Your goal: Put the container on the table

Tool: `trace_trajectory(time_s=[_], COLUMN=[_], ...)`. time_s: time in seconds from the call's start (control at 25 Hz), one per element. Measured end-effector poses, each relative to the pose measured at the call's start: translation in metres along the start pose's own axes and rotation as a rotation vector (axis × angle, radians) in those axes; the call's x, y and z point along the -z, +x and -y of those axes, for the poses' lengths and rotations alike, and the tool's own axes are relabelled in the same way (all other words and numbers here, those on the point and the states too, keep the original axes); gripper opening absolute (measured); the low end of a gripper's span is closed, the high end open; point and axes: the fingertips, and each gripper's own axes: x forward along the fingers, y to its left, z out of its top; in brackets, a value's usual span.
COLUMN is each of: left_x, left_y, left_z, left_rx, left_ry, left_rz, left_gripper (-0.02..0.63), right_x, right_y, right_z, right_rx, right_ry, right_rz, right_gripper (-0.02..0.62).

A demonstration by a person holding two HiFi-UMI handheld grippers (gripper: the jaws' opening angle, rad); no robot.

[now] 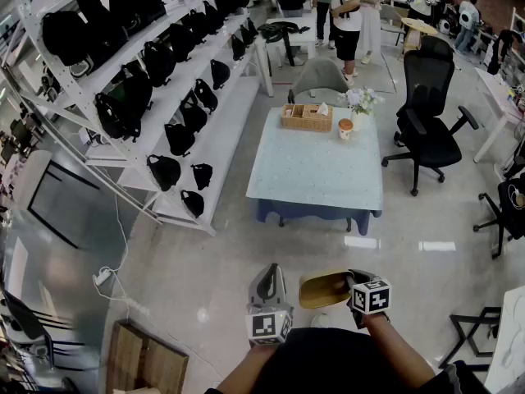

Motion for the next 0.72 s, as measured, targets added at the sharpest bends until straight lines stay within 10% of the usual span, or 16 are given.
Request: trace_trajectory(time_s=[0.72], left_x=[0.018], left_y=[-0.03], left_z=[0.004], left_rx=[-0.038], left_ry=[-0.002], left_rz=[-0.036], left_gripper=[0.012], right_x=[0.026], right_y=[-0.001], right_z=[0.002], right_rx=[-0.02], right_ry=[0.024], right_rz=[-0.005], right_gripper=[0.017])
